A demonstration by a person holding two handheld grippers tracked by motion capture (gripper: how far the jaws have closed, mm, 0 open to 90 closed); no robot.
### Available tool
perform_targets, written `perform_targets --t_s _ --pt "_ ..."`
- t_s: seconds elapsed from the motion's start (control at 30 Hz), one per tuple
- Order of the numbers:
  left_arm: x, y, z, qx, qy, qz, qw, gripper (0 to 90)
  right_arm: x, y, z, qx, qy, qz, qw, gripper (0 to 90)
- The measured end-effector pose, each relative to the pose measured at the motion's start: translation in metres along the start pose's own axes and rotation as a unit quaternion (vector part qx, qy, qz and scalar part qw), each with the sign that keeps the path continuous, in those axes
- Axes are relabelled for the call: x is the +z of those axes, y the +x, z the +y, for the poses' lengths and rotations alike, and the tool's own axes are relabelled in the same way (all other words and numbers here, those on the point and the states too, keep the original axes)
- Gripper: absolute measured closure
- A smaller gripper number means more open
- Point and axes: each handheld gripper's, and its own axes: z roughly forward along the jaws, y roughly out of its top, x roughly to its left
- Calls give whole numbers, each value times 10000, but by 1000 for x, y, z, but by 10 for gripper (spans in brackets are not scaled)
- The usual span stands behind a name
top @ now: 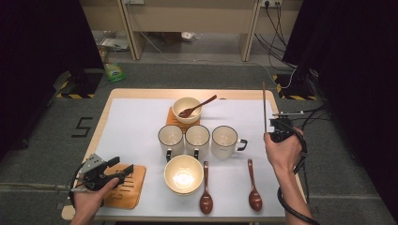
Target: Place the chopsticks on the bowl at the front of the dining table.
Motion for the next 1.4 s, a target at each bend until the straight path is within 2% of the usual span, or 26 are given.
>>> perform_targets --t_s 1.4 --pt "-1 0 0 -6 -3 7 10000 255 3 13 15 -61 -238 63 9997 864"
